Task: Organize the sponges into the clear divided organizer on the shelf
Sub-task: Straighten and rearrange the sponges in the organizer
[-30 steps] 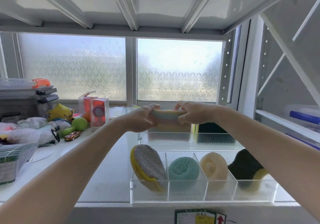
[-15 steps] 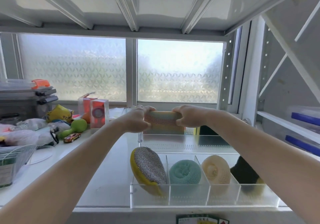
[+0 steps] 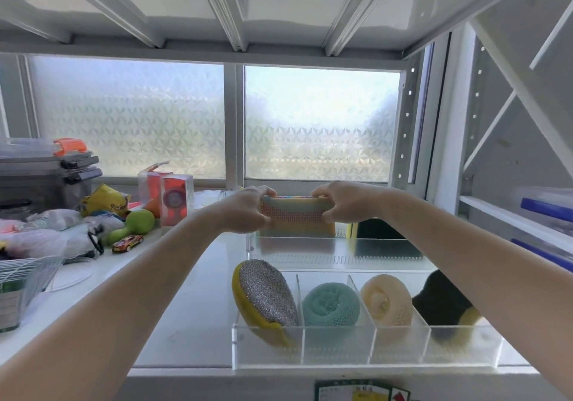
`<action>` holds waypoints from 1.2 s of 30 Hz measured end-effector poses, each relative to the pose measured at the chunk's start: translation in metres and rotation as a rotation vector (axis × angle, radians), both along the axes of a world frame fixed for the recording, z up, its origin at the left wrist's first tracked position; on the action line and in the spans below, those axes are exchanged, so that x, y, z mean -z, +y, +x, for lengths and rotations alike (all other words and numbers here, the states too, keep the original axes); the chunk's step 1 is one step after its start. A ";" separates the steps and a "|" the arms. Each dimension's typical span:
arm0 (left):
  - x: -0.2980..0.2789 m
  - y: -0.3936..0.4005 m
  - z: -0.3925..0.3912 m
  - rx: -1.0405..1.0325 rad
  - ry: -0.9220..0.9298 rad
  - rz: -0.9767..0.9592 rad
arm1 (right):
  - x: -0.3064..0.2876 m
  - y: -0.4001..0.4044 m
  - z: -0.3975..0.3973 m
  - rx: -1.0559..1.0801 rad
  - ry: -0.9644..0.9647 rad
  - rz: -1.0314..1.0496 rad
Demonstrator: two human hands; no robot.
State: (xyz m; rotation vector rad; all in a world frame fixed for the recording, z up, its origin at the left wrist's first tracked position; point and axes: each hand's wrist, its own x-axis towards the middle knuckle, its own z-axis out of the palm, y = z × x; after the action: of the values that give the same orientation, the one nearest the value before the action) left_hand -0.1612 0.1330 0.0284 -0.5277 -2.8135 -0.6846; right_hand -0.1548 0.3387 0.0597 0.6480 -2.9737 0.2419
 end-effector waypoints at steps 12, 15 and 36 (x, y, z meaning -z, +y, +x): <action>0.004 -0.003 0.006 0.012 -0.009 0.084 | 0.003 -0.002 0.003 -0.019 0.046 0.117; 0.005 -0.004 0.006 -0.001 0.007 0.088 | 0.005 -0.004 0.000 -0.028 0.047 0.115; 0.005 -0.002 0.011 0.042 0.068 0.061 | 0.005 -0.002 0.002 -0.044 0.036 0.057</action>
State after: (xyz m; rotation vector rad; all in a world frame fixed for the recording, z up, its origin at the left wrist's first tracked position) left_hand -0.1503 0.1310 0.0239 -0.5898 -2.7165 -0.7429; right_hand -0.1527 0.3366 0.0551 0.7168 -2.9439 0.1479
